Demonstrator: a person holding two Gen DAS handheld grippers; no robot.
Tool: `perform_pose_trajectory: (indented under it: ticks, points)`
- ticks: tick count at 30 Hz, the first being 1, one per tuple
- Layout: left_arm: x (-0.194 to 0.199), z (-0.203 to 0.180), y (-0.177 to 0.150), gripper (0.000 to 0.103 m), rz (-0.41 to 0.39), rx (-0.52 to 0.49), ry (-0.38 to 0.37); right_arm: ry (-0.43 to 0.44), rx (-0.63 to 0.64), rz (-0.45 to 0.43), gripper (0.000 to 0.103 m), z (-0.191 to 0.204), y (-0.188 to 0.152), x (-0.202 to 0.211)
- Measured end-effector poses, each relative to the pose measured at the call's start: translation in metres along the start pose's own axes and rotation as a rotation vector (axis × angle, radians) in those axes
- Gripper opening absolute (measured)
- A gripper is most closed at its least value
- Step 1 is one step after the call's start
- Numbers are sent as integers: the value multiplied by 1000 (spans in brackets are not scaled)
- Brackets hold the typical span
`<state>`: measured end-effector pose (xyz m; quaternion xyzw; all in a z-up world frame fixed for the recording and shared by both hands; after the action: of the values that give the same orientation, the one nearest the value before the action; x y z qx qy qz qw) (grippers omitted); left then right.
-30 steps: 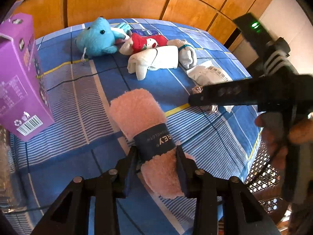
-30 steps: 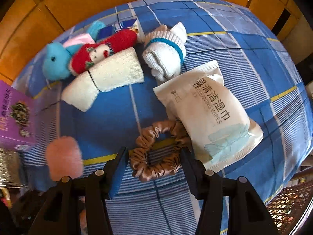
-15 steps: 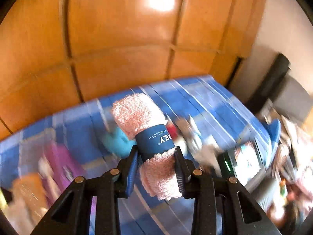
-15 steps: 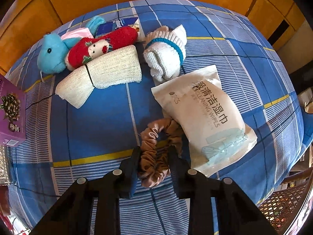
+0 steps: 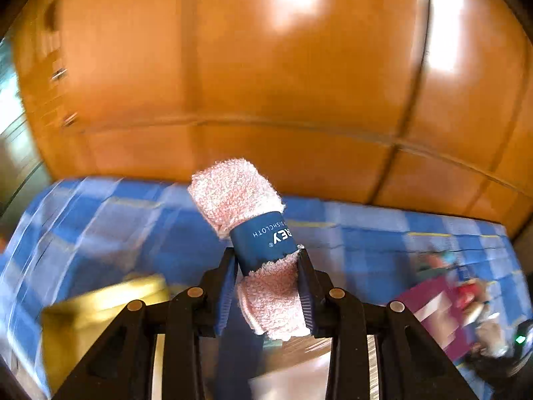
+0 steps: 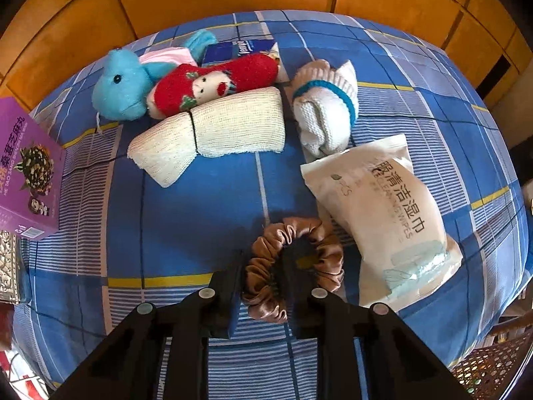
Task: Organize soft objects
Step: 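Place the pink towel in the tray with left gripper while right grasps the brown scrunchie, then carry the brown scrunchie to the gold tray and release it with the right gripper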
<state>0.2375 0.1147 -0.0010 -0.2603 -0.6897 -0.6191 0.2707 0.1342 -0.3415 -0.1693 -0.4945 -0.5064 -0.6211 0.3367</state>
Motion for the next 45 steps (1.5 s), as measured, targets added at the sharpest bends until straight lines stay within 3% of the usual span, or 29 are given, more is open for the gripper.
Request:
perform_pose_trajectory:
  ticks: [2, 7, 12, 17, 21, 23, 29, 36, 45]
  points:
    - [9, 45, -28, 35, 12, 60, 35, -8, 13, -1, 19, 4, 0, -1]
    - [39, 114, -93, 36, 3, 192, 112, -31, 47, -6, 18, 12, -3, -3]
    - [57, 150, -149, 36, 2, 304, 178, -56, 80, -13, 18, 23, -10, -3]
    - [58, 157, -197, 38, 51, 318, 202, -90, 123, -29, 16, 36, -18, 0]
    - [55, 148, -209, 39, 63, 284, 206, -111, 158, -45, 11, 46, -24, 9]
    - [58, 142, -212, 52, 47, 258, 217, -127, 176, -51, 10, 51, -27, 10]
    - [78, 130, -213, 65, 0, 210, 213, -149, 198, -61, 9, 59, -32, 13]
    - [98, 112, -215, 69, -36, 124, 175, -119, 171, -60, 8, 56, -32, 16]
    - [111, 98, -213, 69, -48, 81, 148, -26, 121, -99, 8, 49, 0, 25]
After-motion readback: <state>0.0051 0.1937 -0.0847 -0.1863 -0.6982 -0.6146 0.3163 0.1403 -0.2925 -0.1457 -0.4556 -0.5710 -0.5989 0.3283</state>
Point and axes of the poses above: each gripper's, at about its wrist camera, not at the fingertips, and x roughly against the way its jaws point, z to its left, y to its top, the point moved 4 cm from there along -x, roughly the way its jaws point, and after that the axes turned 2 degrees about x, right-handed, at the moved point
